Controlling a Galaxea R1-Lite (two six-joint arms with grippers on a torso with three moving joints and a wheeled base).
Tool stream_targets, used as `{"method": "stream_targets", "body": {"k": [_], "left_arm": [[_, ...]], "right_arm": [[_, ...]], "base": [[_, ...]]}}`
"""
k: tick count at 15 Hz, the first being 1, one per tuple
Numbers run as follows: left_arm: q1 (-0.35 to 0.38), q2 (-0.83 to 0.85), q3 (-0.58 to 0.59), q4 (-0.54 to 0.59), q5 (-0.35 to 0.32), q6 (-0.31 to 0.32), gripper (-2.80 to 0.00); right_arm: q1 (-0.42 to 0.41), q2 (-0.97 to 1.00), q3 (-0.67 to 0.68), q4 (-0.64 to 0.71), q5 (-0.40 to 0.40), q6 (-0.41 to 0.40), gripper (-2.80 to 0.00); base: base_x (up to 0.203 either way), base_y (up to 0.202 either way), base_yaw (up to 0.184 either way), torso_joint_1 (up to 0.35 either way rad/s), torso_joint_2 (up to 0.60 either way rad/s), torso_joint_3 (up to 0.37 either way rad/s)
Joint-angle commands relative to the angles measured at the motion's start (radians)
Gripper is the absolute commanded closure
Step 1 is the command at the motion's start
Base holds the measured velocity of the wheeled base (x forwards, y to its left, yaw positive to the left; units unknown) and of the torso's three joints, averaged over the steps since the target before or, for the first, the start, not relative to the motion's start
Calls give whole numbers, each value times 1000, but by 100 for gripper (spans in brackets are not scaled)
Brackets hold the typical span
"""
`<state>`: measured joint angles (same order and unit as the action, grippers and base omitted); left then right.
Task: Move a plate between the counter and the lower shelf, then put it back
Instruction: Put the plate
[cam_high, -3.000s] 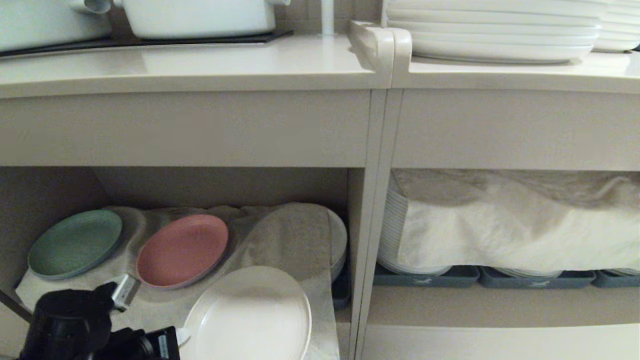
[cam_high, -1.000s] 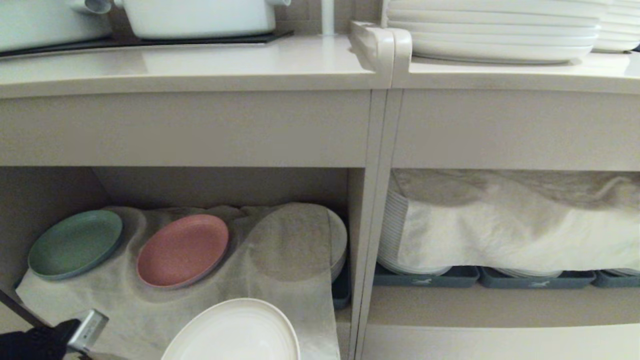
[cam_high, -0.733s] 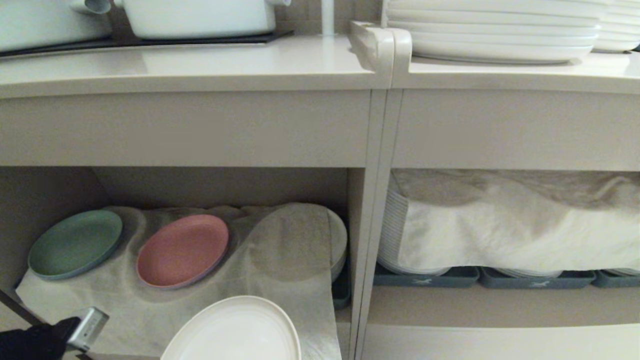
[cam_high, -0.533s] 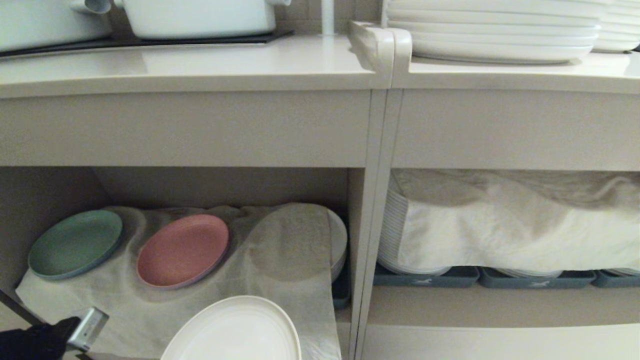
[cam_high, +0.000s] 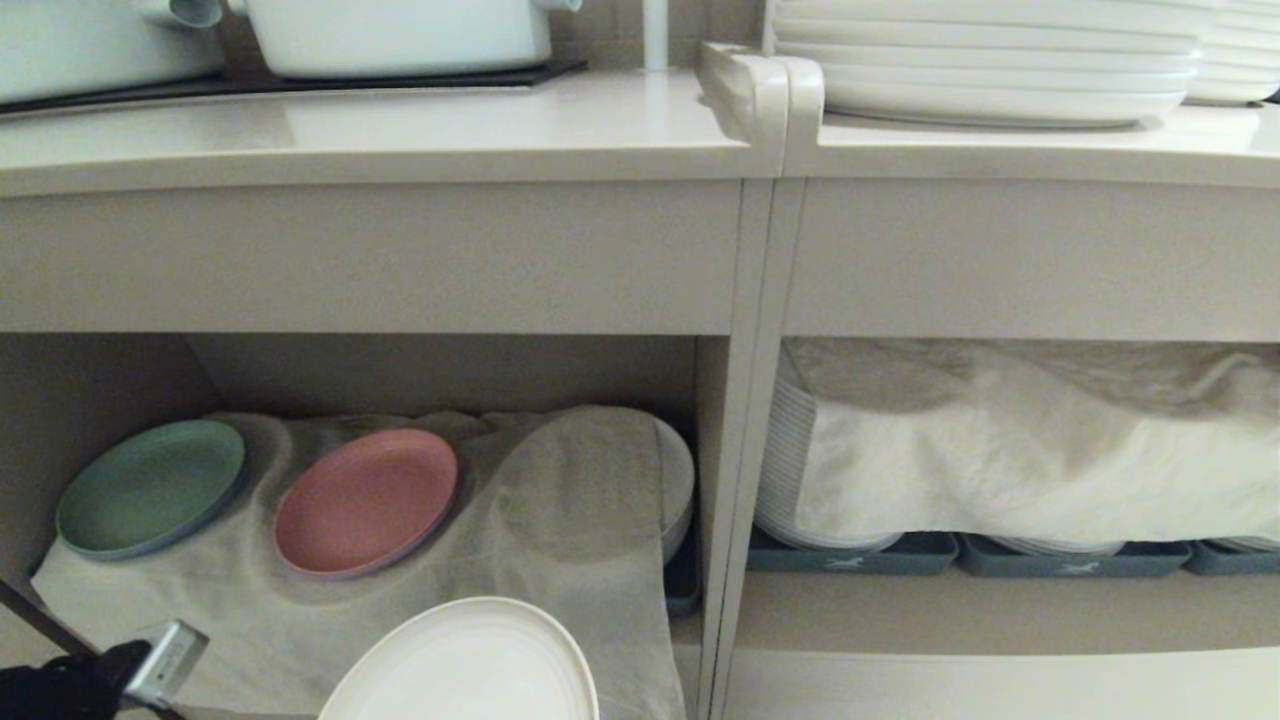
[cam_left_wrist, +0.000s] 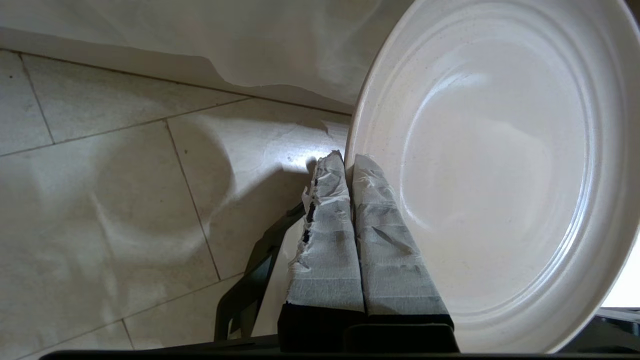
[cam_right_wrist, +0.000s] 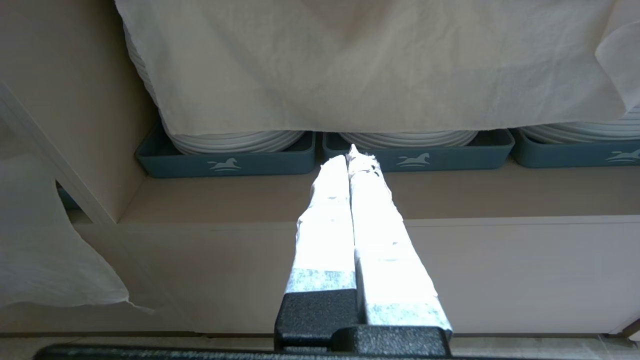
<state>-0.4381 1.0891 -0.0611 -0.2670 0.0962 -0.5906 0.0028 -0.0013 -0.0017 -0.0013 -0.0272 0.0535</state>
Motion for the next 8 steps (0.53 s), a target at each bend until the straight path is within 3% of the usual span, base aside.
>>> {"method": "stream_targets", "body": {"k": [1, 3, 8], "left_arm": [[-6, -46, -17, 45, 0, -3, 0], [-13, -76, -31, 100, -6, -4, 0], [-16, -89, -31, 112, -16, -3, 0]], "right_arm": [[0, 1, 0, 0, 0, 0, 0], [0, 1, 0, 0, 0, 0, 0], [0, 1, 0, -2, 0, 0, 0]], "base": [[0, 0, 0, 0, 0, 0], [0, 0, 0, 0, 0, 0], [0, 0, 0, 0, 0, 0]]}}
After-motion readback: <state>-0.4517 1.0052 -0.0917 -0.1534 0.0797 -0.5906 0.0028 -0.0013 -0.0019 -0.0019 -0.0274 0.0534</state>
